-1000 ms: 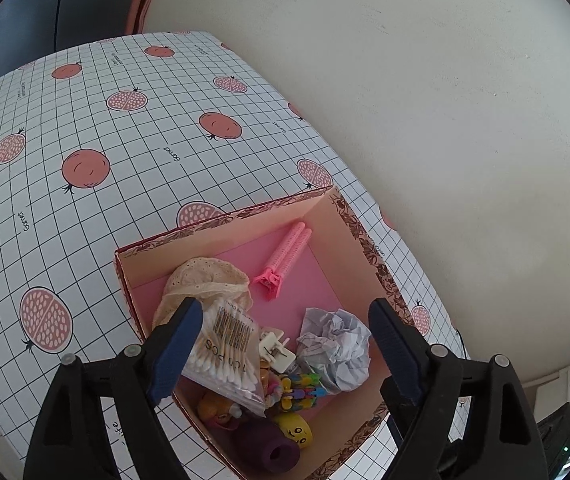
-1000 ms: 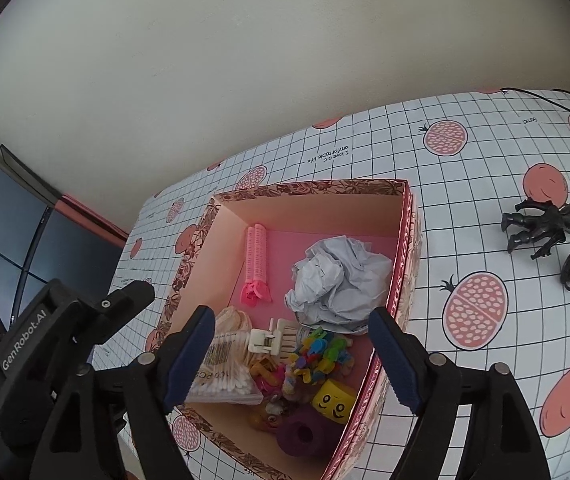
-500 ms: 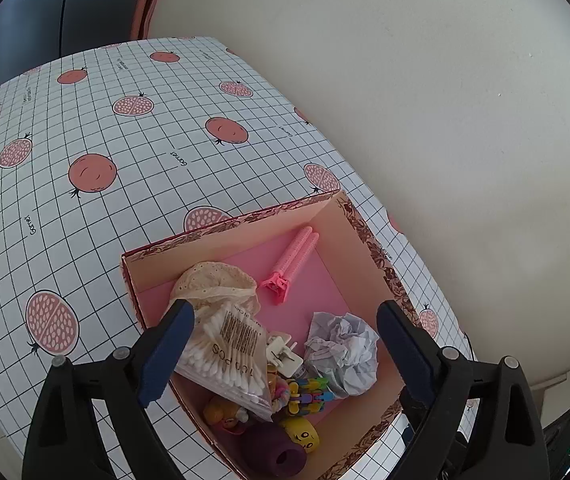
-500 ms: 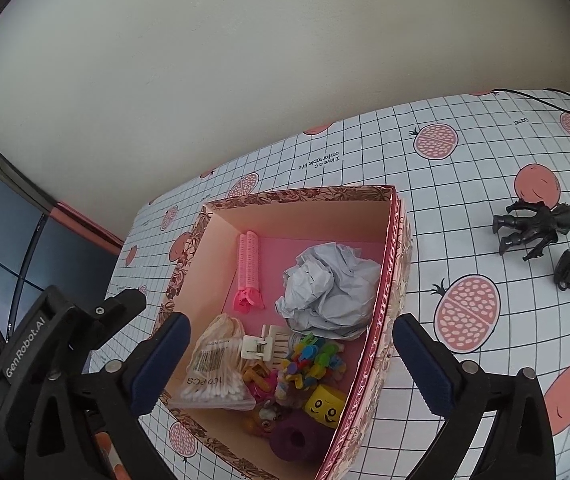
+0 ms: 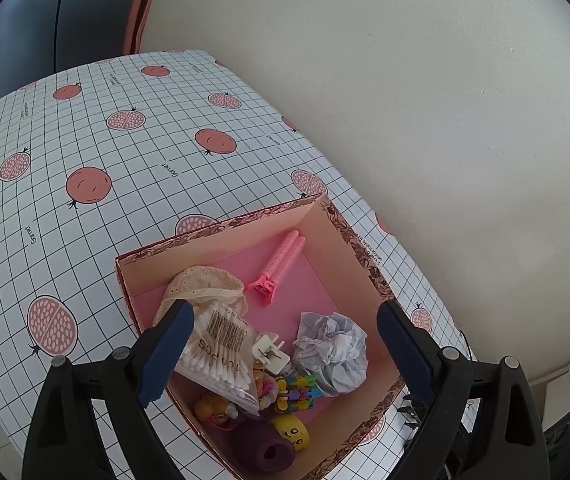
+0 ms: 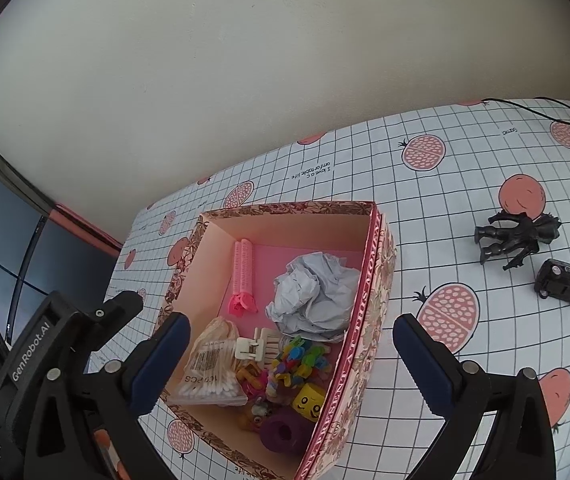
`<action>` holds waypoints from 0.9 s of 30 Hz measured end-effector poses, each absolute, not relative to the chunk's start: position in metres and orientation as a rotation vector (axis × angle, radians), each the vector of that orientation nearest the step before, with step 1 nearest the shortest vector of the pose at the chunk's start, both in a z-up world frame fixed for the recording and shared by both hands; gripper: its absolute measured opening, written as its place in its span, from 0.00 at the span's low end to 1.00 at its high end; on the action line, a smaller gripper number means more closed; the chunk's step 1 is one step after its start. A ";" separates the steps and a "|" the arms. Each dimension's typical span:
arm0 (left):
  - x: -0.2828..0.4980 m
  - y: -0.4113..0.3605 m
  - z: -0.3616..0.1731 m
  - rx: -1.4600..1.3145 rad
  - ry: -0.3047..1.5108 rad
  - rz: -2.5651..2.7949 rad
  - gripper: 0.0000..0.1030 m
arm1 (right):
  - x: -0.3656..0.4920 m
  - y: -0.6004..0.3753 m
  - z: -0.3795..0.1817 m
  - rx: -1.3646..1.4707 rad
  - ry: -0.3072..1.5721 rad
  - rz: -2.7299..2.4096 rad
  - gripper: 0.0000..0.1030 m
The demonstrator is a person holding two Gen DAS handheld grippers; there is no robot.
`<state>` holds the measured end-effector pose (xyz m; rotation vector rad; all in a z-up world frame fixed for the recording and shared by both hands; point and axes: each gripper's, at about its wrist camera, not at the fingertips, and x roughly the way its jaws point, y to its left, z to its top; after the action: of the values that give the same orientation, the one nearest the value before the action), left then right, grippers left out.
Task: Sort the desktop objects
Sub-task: 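Withdraw both tools from the box toward the black figure and toy car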
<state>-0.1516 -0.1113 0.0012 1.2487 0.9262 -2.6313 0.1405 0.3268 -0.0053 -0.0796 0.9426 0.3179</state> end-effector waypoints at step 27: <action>-0.131 0.048 0.042 1.335 0.740 -3.152 0.92 | 0.164 0.186 0.099 -0.018 0.809 0.107 1.00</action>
<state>-0.1312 0.0479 0.0423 1.3349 0.7402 -3.1517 0.1636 0.1865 0.0987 -0.0180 0.8088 0.1065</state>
